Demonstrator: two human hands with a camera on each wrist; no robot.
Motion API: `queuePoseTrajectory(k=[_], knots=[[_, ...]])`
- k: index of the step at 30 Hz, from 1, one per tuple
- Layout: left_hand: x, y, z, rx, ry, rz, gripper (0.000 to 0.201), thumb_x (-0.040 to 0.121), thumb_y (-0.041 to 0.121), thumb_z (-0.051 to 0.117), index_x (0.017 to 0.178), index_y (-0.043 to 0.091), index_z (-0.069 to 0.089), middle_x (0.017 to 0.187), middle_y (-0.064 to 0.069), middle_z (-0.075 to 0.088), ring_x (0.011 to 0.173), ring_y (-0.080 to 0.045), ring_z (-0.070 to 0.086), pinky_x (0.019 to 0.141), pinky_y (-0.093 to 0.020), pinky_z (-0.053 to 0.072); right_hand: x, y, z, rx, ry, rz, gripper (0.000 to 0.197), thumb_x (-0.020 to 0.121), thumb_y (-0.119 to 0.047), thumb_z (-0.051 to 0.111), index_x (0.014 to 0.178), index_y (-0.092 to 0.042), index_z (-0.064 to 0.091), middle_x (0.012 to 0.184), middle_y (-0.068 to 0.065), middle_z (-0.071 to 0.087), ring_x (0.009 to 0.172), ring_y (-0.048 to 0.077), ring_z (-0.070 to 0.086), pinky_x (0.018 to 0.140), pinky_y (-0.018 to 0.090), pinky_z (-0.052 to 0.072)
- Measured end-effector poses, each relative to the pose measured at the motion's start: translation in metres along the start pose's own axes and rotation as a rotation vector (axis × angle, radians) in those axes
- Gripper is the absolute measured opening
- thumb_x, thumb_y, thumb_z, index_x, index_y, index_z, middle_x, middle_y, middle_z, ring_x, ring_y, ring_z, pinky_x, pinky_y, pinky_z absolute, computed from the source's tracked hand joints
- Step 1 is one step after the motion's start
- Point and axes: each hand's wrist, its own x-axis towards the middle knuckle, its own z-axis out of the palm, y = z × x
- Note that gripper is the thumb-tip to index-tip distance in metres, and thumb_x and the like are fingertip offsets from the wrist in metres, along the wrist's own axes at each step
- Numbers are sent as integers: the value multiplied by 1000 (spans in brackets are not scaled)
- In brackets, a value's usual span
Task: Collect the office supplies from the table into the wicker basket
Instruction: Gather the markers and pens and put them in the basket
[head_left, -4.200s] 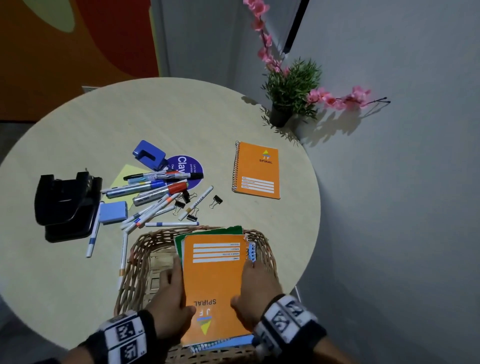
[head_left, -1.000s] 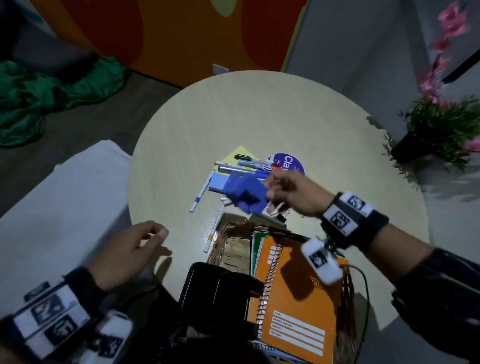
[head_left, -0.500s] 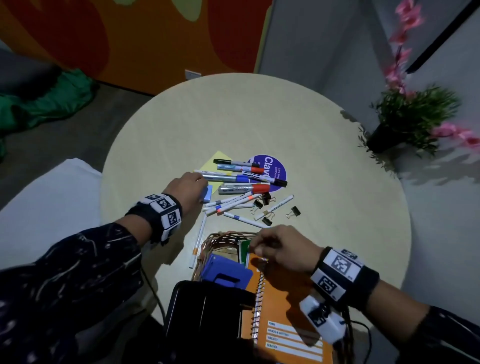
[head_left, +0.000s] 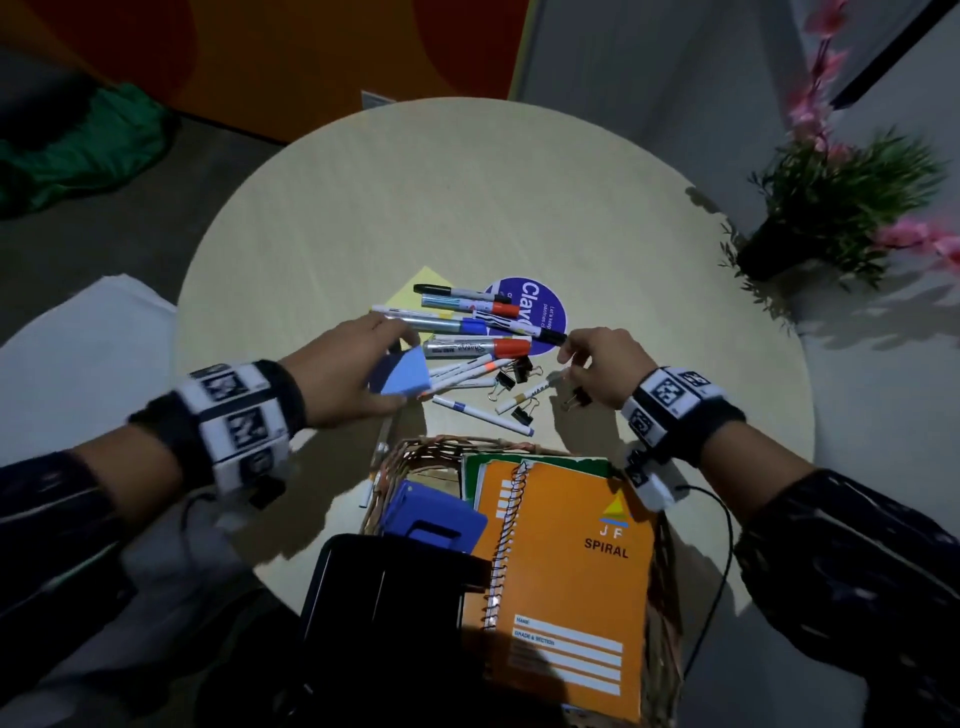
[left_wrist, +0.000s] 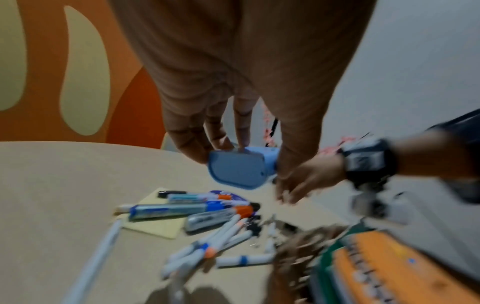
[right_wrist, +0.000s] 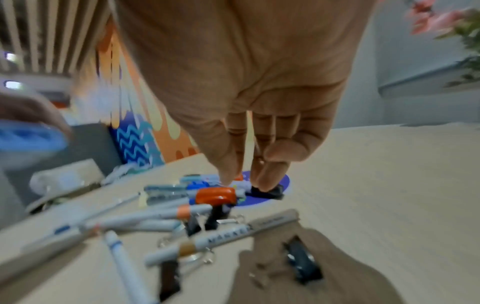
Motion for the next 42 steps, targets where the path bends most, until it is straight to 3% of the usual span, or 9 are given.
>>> queuePoseTrajectory(k=[3, 8, 18, 21, 24, 27, 30, 33, 42], knots=[[-34, 32, -6, -37, -89, 114, 55, 77, 45, 64, 125, 23, 49, 116, 0, 56, 100, -14, 51, 87, -28, 45, 16, -2, 10, -252, -131, -105, 22, 80, -16, 65, 100, -23, 62, 108, 3, 63, 89, 23, 59, 72, 34, 51], [-43, 53, 31, 93, -354, 167, 44, 88, 31, 50, 131, 23, 48, 130, 0, 48, 115, -20, 53, 98, -38, 46, 28, -5, 20, -536, -195, -269, 29, 81, -19, 63, 109, -22, 59, 114, 5, 58, 106, 26, 55, 72, 35, 48], [-32, 56, 57, 346, -321, 253, 34, 91, 34, 41, 118, 18, 55, 121, -3, 59, 110, -22, 54, 89, -41, 50, 23, -12, 19, -473, -152, -322, 27, 86, -23, 55, 112, -18, 56, 108, 9, 67, 95, 30, 62, 77, 38, 53], [-33, 49, 39, 89, -244, 163, 37, 90, 43, 43, 119, 24, 58, 121, 4, 62, 110, -16, 57, 91, -39, 50, 24, -22, 17, -355, -125, -360, 30, 92, -25, 46, 120, -21, 54, 113, 11, 66, 100, 33, 61, 83, 38, 49], [-19, 20, 18, -55, -8, -36, 24, 91, 33, 49, 105, 20, 65, 106, 2, 70, 89, -13, 61, 81, -29, 48, 35, -39, 23, -273, -119, -438, 30, 91, -23, 50, 121, -17, 53, 126, 10, 56, 107, 31, 57, 84, 38, 48], [4, -25, 15, -33, 119, -311, 14, 88, 23, 55, 94, 13, 64, 97, -8, 68, 83, -22, 59, 74, -31, 43, 50, -50, 33, -350, -81, -441, 39, 89, -25, 52, 126, -15, 47, 136, 10, 45, 107, 33, 56, 76, 41, 49], [26, -53, 30, -37, 110, -536, 19, 83, 18, 57, 99, 8, 60, 104, -17, 63, 90, -33, 57, 78, -37, 44, 59, -58, 43, -327, -56, -377, 32, 88, -22, 50, 119, -14, 46, 121, 11, 56, 99, 33, 59, 73, 40, 49], [40, -62, 54, -37, 98, -615, 28, 82, 16, 60, 106, 2, 55, 110, -21, 58, 98, -39, 57, 78, -39, 44, 63, -63, 48, -320, -34, -349, 26, 88, -21, 51, 113, -13, 47, 109, 9, 60, 91, 29, 61, 71, 38, 48], [62, -65, 67, -48, 71, -666, 28, 90, 10, 49, 116, 0, 48, 111, -21, 58, 94, -39, 58, 70, -38, 41, 63, -58, 47, -343, -28, -308, 41, 75, -29, 67, 112, -19, 50, 115, 4, 60, 102, 26, 57, 74, 40, 49]])
